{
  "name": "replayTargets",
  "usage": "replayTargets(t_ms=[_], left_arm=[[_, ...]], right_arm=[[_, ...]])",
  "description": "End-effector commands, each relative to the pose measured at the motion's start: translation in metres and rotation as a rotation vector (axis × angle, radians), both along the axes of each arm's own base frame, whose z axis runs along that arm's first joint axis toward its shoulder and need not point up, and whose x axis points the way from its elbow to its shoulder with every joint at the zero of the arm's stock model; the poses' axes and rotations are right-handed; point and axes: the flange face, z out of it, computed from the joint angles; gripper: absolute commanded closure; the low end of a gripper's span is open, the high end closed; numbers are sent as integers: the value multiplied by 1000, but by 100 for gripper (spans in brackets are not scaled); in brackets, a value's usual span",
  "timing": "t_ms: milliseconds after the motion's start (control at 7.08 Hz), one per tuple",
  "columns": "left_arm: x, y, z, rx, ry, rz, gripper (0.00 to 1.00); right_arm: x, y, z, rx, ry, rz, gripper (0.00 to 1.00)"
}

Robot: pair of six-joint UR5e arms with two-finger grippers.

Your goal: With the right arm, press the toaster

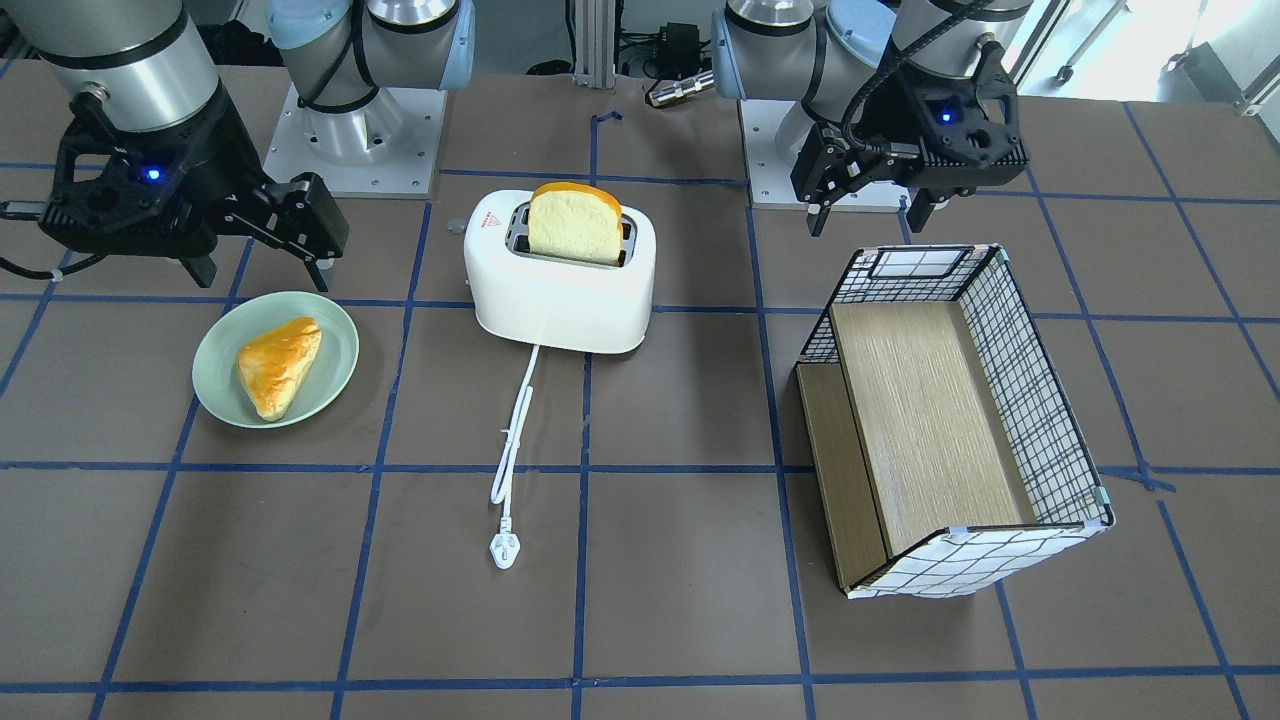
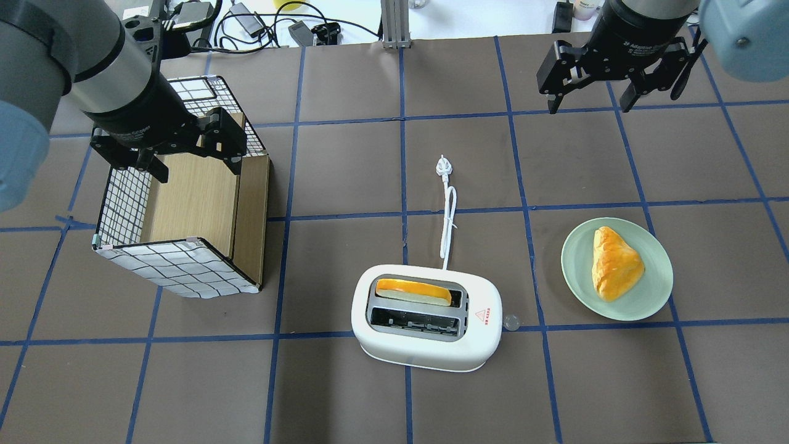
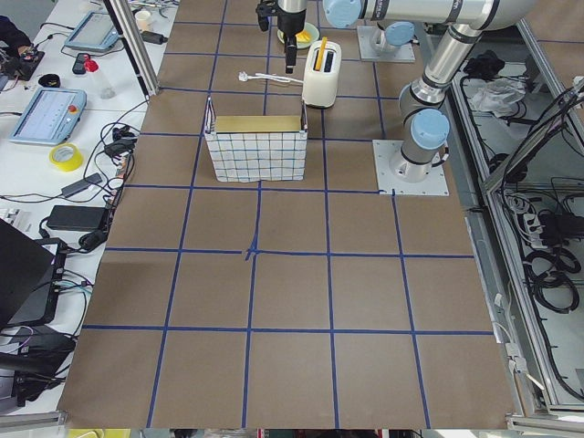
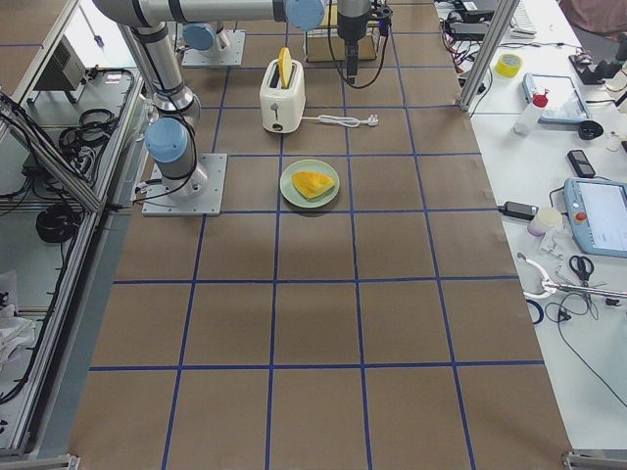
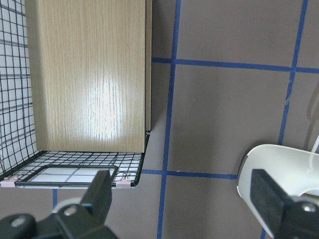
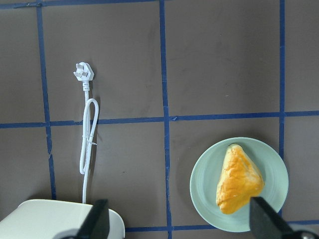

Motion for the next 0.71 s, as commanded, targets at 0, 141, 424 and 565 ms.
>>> replayTargets(t_ms=[0, 141, 424, 565], left_arm=[[0, 0, 0, -1, 0, 0, 0], [0, 0, 0, -1, 0, 0, 0], [0, 0, 0, -1, 0, 0, 0], [0, 0, 0, -1, 0, 0, 0]], right_arm=[[0, 11, 3, 36, -1, -9, 3], [1, 30, 9, 90, -4, -45, 28], [2, 69, 14, 228, -1, -95, 93], [7, 87, 16, 285, -38, -133, 100]])
